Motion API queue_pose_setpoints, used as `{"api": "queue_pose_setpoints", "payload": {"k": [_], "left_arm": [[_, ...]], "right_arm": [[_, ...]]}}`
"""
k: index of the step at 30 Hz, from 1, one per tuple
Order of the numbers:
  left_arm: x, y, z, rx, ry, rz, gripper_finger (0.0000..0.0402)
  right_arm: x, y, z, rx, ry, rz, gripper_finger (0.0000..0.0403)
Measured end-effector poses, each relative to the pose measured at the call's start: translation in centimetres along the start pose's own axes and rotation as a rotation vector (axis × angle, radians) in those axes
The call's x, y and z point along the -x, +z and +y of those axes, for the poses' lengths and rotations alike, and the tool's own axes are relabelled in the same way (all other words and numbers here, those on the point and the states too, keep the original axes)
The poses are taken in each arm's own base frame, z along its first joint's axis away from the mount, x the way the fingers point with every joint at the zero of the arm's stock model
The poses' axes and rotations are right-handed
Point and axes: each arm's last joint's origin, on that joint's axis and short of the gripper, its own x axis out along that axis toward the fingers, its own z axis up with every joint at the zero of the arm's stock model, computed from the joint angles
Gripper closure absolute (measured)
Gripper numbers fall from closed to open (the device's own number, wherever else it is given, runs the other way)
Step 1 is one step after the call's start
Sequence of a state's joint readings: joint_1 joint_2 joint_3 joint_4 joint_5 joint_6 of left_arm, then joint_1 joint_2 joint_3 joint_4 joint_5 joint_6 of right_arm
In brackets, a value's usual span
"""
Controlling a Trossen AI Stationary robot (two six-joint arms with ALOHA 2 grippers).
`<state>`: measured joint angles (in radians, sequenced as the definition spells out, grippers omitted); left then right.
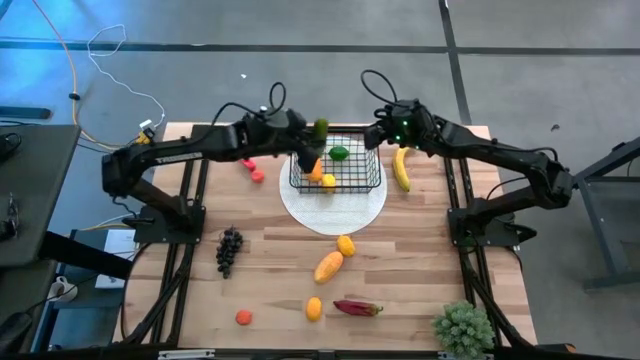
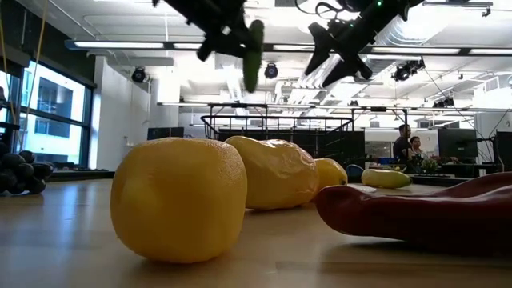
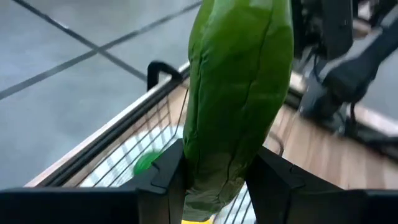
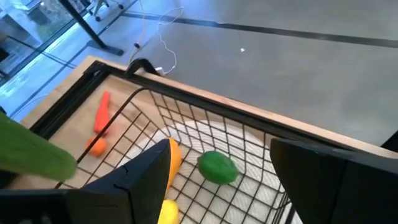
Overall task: Build produce basket
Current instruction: Put the green cucumber into the black wire basket
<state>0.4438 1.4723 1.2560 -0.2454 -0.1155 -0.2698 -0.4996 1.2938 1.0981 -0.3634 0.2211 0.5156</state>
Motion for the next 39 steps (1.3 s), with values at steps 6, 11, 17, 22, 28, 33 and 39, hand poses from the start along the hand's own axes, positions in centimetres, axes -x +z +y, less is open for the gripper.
{"api": "queue_pose_setpoints", "payload": {"k": [6,11,17,22,28,33,39], "left_arm": [[-3.8,-1.4,-0.1,0.027,0.002,0.009,0.0279],[-7.0,-3.0,-0.2,0.077,-0.033,0.037,0.0273],[-9.7,-4.7,-0.1,0.146,-0.045,0.065,0.0257],[-10.8,-5.1,-0.2,0.17,-0.075,0.05,0.0255],[-11.2,-5.5,-0.2,0.173,-0.083,0.064,0.0252],[-11.2,-5.6,-0.2,0.172,-0.112,0.08,0.023],[-11.2,-5.6,-0.2,0.19,-0.116,0.083,0.0186]], "right_arm": [[-0.1,0.3,-0.5,0.01,-0.016,-0.006,0.0146],[-0.2,0.4,-0.8,0.039,-0.027,-0.008,0.0146],[-0.2,0.4,-0.8,0.08,-0.032,-0.009,0.0146],[-0.2,0.4,-0.8,0.083,-0.032,-0.009,0.0146],[-0.2,0.4,-0.8,0.083,-0.032,-0.009,0.0146],[-0.2,0.4,-0.8,0.083,-0.032,-0.008,0.0146],[-0.2,0.4,-0.8,0.084,-0.033,-0.005,0.0146]]}}
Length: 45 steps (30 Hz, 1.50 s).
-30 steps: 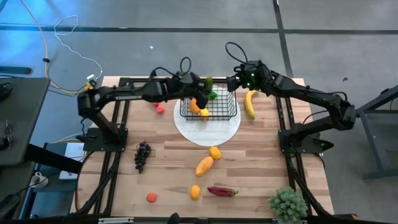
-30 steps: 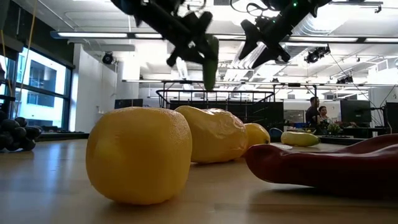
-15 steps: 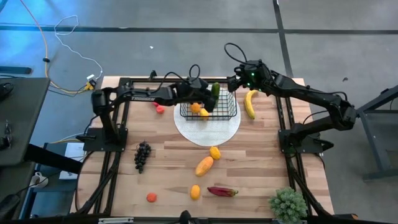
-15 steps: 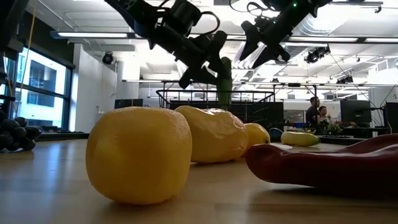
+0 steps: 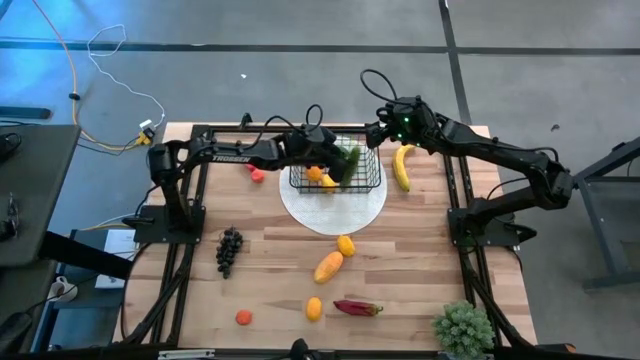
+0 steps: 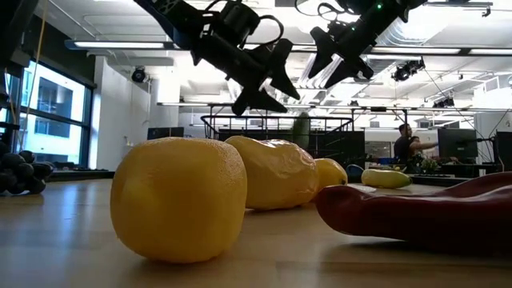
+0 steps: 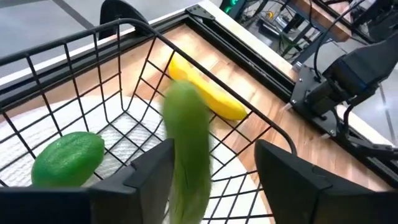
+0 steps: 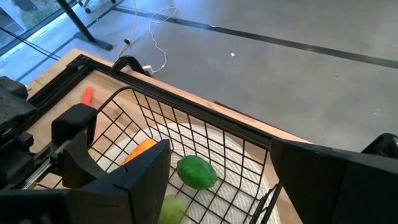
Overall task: Build produce basket
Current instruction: Put the green cucumber into the black wire basket, then put the red chili pepper into the black wire basket
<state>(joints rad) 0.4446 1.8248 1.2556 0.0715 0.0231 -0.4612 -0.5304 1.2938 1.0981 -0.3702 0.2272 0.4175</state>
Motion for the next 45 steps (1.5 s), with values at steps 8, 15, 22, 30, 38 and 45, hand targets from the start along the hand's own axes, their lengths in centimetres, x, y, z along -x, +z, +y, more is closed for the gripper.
{"api": "queue_pose_setpoints", "payload": {"k": [8,15,22,30,38,45], "left_arm": [[0.4,0.4,0.1,0.03,-0.009,-0.006,0.0166],[3.5,1.8,0.3,-0.036,-0.01,0.048,0.018],[9.0,2.6,-0.8,-0.13,0.031,0.122,0.0185],[15.5,1.5,-2.4,-0.189,0.133,0.251,0.0186],[18.4,-1.7,-5.6,-0.298,0.199,0.366,0.0186],[19.6,-4.3,-8.5,-0.345,0.183,0.408,0.0186]], "right_arm": [[0.0,-0.3,0.2,0.007,0.016,0.032,0.0146],[0.6,-1.7,2.0,0.041,0.128,0.13,0.0146],[2.3,-4.3,5.5,0.114,0.253,0.242,0.0146],[5.2,-8.0,9.0,0.233,0.421,0.428,0.0146],[9.0,-12.3,12.4,0.281,0.518,0.556,0.0146],[11.5,-17.6,16.0,0.357,0.583,0.633,0.0146]]}}
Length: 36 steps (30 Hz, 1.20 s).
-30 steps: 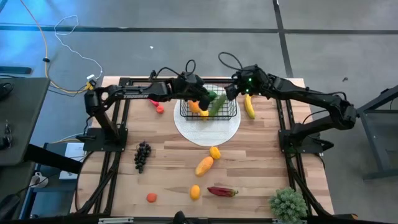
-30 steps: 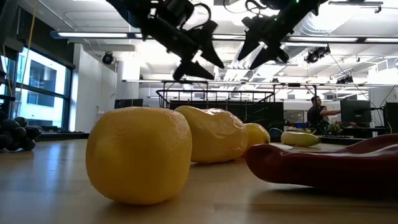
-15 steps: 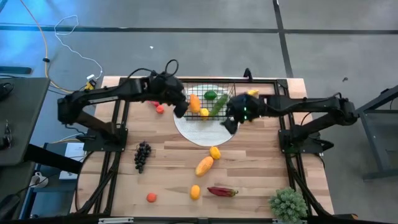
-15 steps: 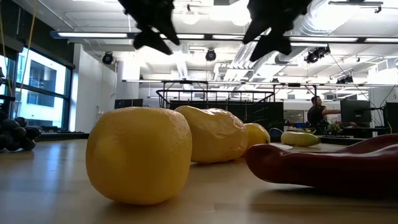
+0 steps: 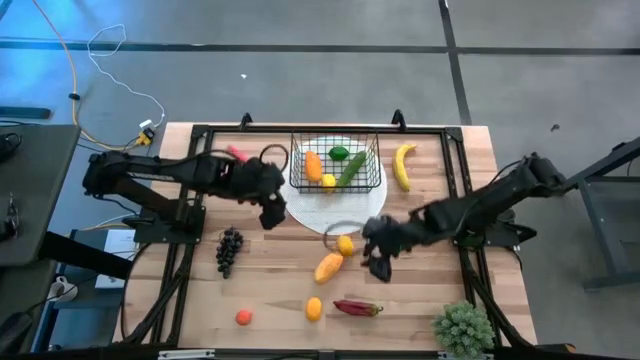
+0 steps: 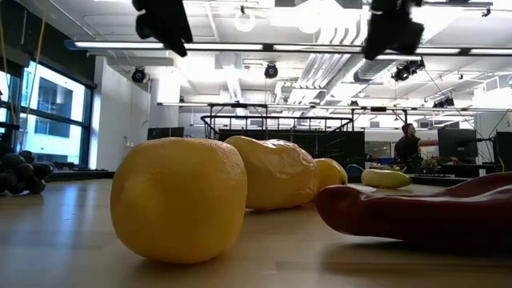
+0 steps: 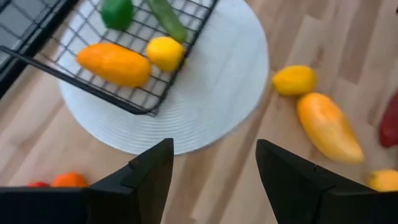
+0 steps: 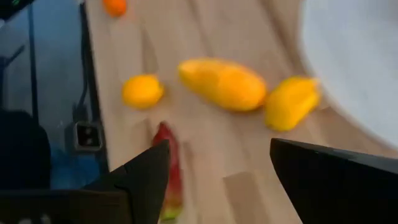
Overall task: Build produce basket
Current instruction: Put the red chili pepper into the black wire basket
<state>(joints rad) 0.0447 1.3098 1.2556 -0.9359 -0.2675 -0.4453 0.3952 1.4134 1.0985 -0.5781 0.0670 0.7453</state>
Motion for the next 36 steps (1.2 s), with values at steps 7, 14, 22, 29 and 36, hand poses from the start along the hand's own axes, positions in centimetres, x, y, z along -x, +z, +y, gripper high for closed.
{"api": "queue_pose_setpoints", "payload": {"k": [7,14,22,29,36], "left_arm": [[0.6,-1.0,-2.0,-0.013,-0.048,-0.002,0.0186],[1.0,-1.5,-3.0,-0.011,-0.077,0.002,0.0186],[1.1,-1.7,-3.4,-0.025,-0.089,0.005,0.0186],[1.1,-1.9,-3.3,-0.029,-0.081,0.016,0.0186],[1.1,-2.2,-3.1,-0.041,-0.06,0.046,0.0186]], "right_arm": [[-3.1,-3.1,3.6,0.074,0.012,0.005,0.0146],[-6.7,-5.8,5.2,0.122,0.009,0.066,0.0146],[-10.4,-7.7,5.6,0.142,0.016,0.136,0.0146],[-12.2,-8.6,5.2,0.146,0.008,0.202,0.0146],[-13.3,-9.3,4.9,0.058,-0.016,0.254,0.0168]]}}
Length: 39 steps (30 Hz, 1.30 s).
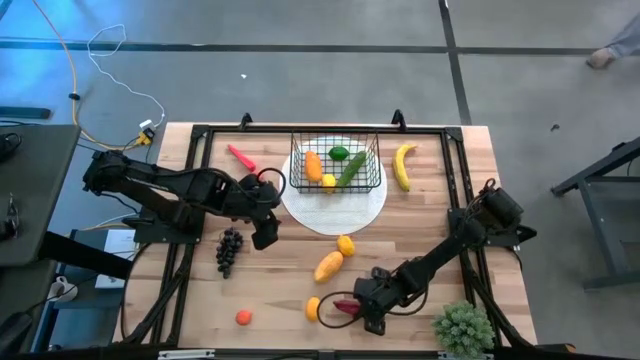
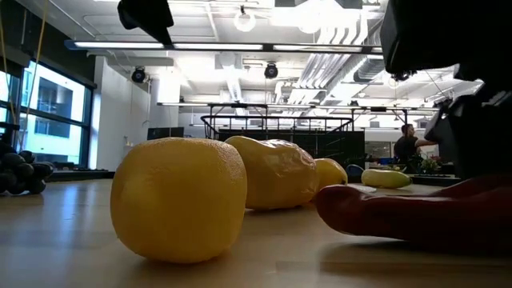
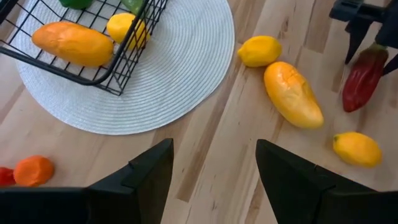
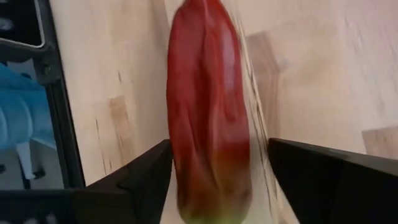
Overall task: Build produce basket
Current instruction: Put the red chili pepper into the black wire basket
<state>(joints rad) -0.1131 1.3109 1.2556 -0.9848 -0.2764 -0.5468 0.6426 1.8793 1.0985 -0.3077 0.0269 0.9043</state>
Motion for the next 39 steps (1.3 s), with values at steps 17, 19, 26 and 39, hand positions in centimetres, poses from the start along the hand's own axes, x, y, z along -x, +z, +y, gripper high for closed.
{"api": "queue_pose_setpoints", "payload": {"k": [17,19,26,39], "left_arm": [[0.0,0.0,0.0,-0.016,-0.002,0.001,0.0186],[0.0,0.0,0.0,-0.016,-0.003,0.001,0.0186],[0.0,0.0,0.0,-0.015,-0.003,0.001,0.0186],[-0.2,0.3,0.5,0.001,0.01,0.0,0.0186]], "right_arm": [[2.0,0.6,0.3,-0.142,0.037,-0.034,0.0333],[2.8,0.9,0.3,-0.156,0.044,-0.063,0.0333],[5.9,2.7,-0.1,-0.181,0.077,-0.175,0.0333],[12.5,7.0,-4.5,-0.054,0.014,-0.382,0.0334]]}}
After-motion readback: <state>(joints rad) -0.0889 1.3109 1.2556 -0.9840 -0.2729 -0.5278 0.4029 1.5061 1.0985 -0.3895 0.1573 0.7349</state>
